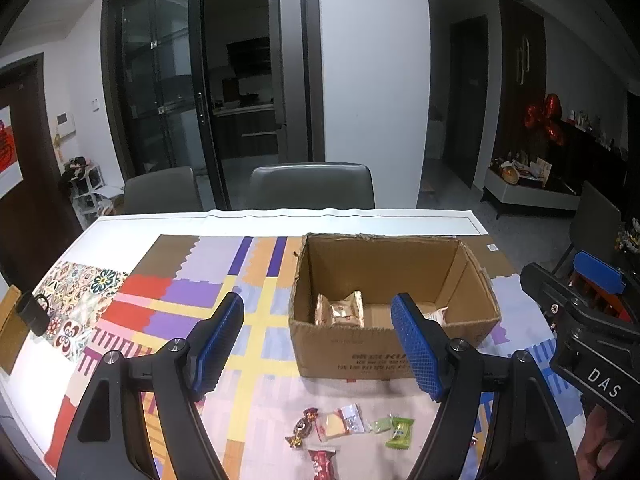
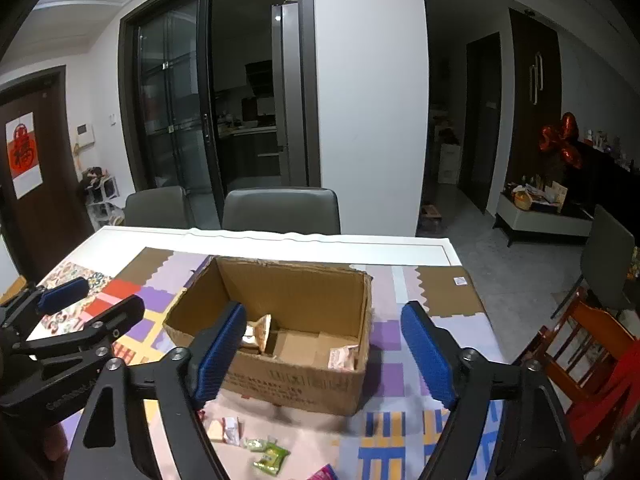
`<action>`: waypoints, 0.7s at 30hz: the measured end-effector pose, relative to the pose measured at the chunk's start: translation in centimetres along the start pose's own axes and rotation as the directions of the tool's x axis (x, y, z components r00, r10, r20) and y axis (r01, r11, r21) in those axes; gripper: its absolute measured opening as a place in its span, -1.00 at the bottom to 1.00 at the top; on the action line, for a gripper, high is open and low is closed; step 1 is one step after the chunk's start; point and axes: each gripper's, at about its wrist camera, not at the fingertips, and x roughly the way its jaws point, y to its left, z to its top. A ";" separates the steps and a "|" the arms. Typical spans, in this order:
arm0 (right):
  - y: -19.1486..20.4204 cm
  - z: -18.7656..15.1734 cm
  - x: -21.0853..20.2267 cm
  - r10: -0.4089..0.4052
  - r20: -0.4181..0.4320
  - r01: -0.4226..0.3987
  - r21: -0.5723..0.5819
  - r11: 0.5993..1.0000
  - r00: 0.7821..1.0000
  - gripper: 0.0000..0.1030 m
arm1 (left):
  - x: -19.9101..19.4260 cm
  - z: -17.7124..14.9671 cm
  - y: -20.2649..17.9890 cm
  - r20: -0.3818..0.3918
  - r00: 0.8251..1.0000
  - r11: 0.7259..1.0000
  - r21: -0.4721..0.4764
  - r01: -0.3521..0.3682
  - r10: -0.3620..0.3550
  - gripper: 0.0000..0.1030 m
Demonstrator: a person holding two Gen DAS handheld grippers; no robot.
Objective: Organize snacks
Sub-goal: 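Move both open grippers back from the box toward the remaining snacks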
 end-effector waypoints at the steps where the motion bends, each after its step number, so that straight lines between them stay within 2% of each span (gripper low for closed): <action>1: 0.0 -0.1 -0.2 0.000 0.000 0.000 0.001 1.000 1.000 0.57 | -0.2 -0.2 0.0 0.001 1.000 1.000 -0.002 -0.002 0.002 0.47; 21: 1.3 -3.4 -3.2 0.015 -0.006 -0.015 -0.025 1.000 1.000 0.57 | -4.1 -4.0 1.0 0.002 0.998 0.998 -0.013 -0.064 0.064 0.47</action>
